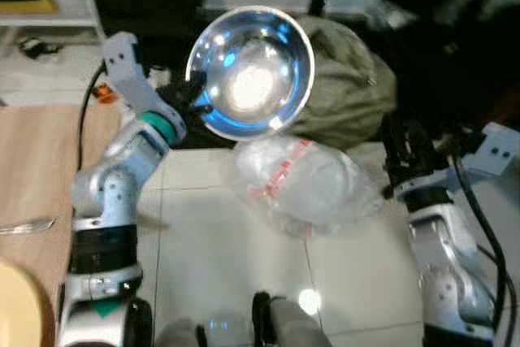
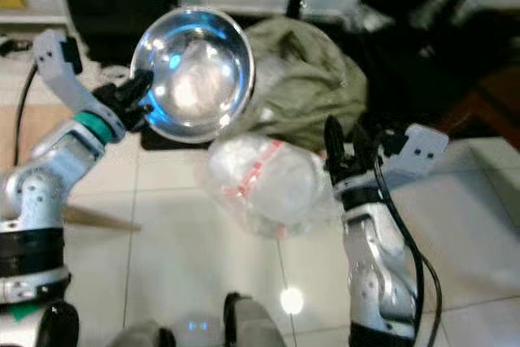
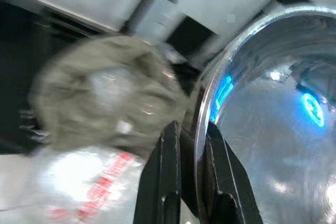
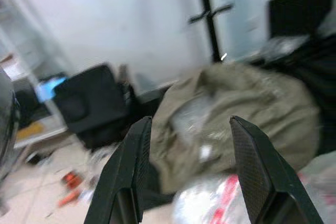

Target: Setting the table

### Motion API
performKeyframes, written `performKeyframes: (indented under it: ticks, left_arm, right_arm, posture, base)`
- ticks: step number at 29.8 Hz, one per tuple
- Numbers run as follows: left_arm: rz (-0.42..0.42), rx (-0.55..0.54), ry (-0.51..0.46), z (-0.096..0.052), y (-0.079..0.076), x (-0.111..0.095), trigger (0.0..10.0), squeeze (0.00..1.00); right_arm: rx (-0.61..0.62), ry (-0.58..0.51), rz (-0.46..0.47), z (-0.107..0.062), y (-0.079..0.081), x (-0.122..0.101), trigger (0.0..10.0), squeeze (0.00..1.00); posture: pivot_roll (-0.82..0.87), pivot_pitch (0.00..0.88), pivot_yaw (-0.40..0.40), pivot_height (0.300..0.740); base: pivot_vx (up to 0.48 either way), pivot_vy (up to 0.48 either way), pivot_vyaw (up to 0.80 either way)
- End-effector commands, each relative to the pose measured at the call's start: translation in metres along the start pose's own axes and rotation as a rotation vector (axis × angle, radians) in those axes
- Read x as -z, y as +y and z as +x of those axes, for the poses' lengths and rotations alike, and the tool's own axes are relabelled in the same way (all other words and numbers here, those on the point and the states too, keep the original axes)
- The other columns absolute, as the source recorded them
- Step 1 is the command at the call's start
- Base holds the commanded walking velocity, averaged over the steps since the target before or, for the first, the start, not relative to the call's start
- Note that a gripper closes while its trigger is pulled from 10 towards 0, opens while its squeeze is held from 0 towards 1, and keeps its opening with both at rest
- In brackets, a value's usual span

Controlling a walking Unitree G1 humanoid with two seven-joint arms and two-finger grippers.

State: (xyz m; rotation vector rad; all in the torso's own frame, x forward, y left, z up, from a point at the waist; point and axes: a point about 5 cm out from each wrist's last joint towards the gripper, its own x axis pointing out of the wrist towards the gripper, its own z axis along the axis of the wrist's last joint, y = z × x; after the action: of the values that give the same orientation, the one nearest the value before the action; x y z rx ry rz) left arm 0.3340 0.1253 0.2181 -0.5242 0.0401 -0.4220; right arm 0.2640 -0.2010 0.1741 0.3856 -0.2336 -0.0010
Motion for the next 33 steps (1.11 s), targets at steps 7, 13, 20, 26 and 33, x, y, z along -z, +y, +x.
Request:
performKeyframes:
  ticks: [7,13,20,26,33]
  left_arm:
    - [0.009,0.002,-0.020,-0.0024,0.0012,-0.0045,10.0,0.00]
    - [0.008,0.004,-0.018,-0.0021,0.0010,-0.0045,10.0,0.00]
    - [0.007,0.006,-0.018,-0.0017,0.0007,-0.0045,10.0,0.00]
    - [0.007,0.007,-0.018,-0.0016,0.0005,-0.0045,10.0,0.00]
    - [0.005,0.007,-0.018,-0.0015,0.0008,-0.0044,10.0,0.00]
  right_arm:
    - [0.014,0.017,0.001,-0.0033,-0.0023,0.0038,10.0,0.00]
    - [0.014,0.017,0.001,-0.0031,-0.0021,0.0038,10.0,0.00]
    - [0.015,0.017,0.001,-0.0032,-0.0020,0.0039,10.0,0.00]
    - [0.015,0.017,0.001,-0.0032,-0.0020,0.0040,10.0,0.00]
    - [0.015,0.016,0.001,-0.0031,-0.0020,0.0041,10.0,0.00]
  posture:
    - [0.12,0.080,-0.016,0.740]
    - [0.12,0.079,-0.014,0.740]
    - [0.12,0.079,-0.014,0.740]
    - [0.12,0.079,-0.013,0.740]
    - [0.12,0.078,-0.014,0.740]
  base:
    - [0.000,0.000,-0.80]
    - [0.000,0.000,-0.80]
    - [0.000,0.000,-0.80]
    - [0.000,0.000,-0.80]
    - [0.000,0.000,-0.80]
